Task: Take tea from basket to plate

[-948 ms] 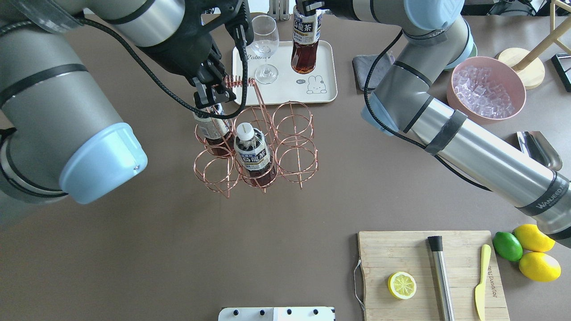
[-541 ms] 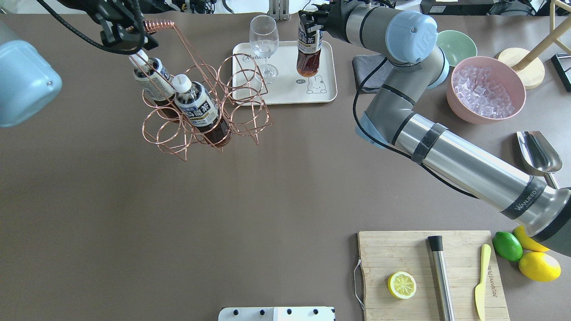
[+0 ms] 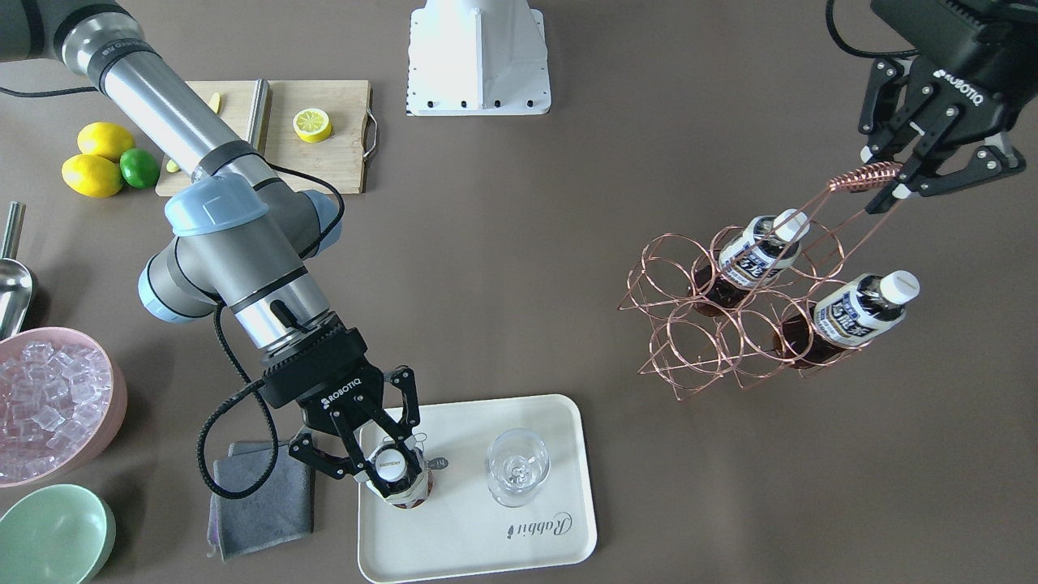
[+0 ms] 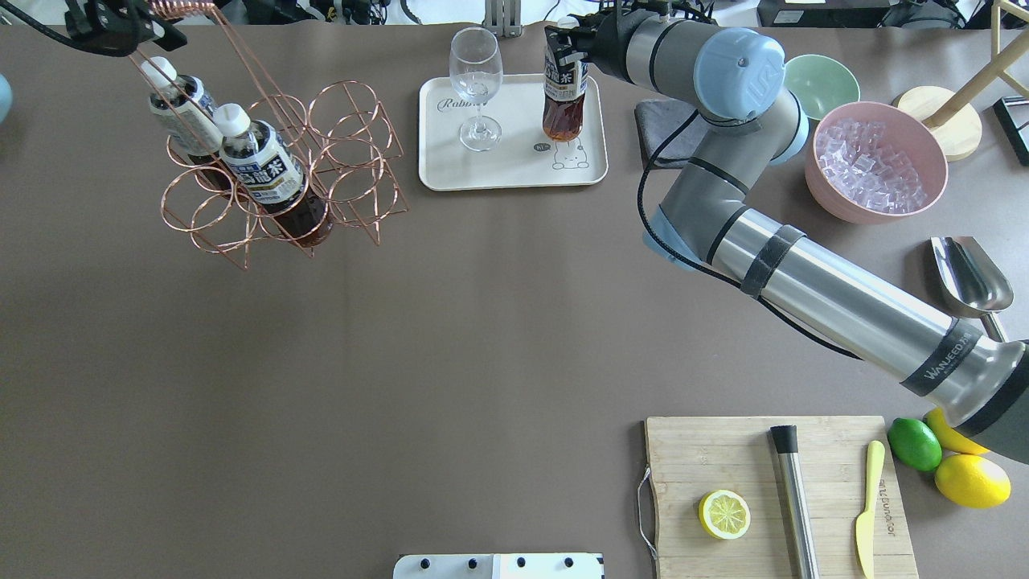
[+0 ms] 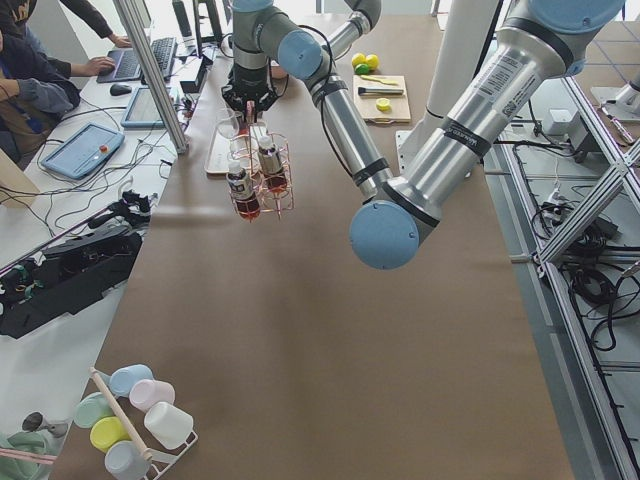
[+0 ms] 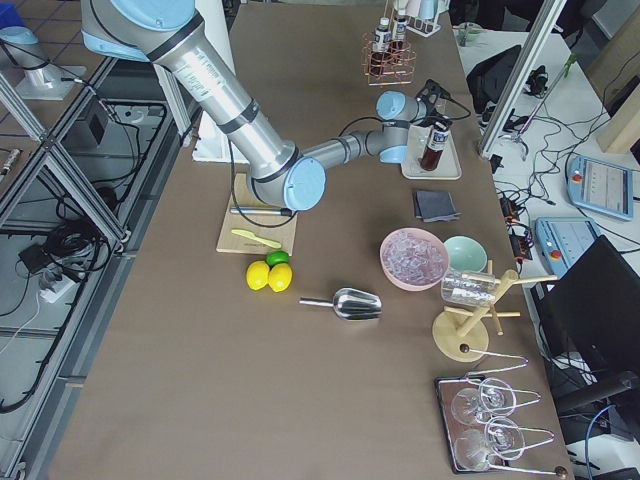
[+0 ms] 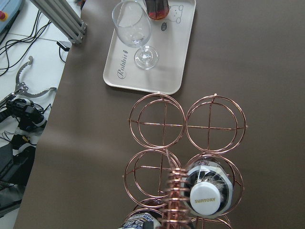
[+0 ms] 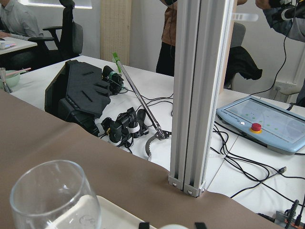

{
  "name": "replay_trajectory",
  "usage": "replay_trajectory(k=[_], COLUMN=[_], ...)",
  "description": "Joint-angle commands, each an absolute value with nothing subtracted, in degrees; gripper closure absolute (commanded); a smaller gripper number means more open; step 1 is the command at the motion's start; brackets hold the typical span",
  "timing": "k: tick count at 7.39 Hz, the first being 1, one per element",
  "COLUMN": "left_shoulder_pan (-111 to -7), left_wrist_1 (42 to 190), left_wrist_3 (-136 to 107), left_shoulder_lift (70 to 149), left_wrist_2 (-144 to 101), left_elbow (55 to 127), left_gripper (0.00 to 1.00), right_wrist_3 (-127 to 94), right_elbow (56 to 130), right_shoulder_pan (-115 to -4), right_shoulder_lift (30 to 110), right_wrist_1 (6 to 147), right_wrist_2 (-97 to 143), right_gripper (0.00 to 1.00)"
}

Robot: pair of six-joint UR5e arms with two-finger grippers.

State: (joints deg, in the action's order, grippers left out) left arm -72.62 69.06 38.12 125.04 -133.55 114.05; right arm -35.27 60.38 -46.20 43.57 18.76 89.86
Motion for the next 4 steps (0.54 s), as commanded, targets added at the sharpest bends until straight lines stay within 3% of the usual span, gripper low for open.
replay_trajectory(k=[1, 2, 4], left_shoulder_pan=[-79.9, -82.2, -85.8], left_wrist_1=[63.0, 62.0, 62.0], left_wrist_3=[54.2, 60.2, 71.4], left_shoulder_lift=[124.3, 123.8, 122.7], left_wrist_2=[-133.6, -133.7, -133.7], left_elbow=[109.3, 107.0, 101.3], left_gripper=[1.00, 1.00, 1.00], right_wrist_3=[-35.4, -35.8, -35.8], right_elbow=[59.3, 59.2, 59.3], right_shoulder_pan=[-46.1, -46.0, -46.0], right_shoulder_lift=[42.5, 42.4, 42.4], right_wrist_1=[17.8, 17.8, 17.8], right_wrist_2=[89.6, 89.7, 89.7], right_gripper=[0.87, 0.01, 0.00])
